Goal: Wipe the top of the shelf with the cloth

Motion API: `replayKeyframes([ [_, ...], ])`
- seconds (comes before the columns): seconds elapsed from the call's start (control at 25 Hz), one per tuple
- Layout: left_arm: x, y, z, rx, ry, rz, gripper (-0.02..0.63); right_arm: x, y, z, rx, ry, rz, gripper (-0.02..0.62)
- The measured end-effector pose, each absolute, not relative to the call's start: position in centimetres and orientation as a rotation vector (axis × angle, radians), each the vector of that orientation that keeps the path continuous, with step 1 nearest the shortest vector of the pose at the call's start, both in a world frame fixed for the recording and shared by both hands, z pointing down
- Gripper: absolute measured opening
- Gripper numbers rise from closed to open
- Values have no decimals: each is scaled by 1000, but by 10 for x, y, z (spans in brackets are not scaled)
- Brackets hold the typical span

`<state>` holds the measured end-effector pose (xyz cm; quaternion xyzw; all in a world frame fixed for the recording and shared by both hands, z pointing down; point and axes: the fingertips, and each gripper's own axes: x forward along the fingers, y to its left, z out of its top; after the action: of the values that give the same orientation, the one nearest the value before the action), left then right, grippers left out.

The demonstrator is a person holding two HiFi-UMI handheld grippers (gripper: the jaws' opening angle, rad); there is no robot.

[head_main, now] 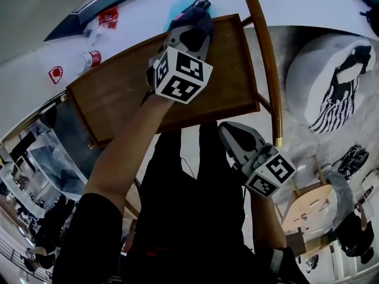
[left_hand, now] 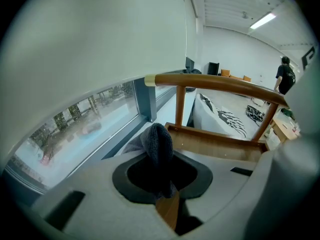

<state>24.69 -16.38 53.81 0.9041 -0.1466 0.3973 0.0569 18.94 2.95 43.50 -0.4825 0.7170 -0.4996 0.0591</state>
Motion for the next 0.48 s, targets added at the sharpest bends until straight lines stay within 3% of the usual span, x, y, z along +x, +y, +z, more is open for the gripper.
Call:
replayKeyframes([
  [0.48, 261, -150, 517, 2776, -404, 1097, 69, 188, 26, 435, -1456, 2189, -1515, 3],
])
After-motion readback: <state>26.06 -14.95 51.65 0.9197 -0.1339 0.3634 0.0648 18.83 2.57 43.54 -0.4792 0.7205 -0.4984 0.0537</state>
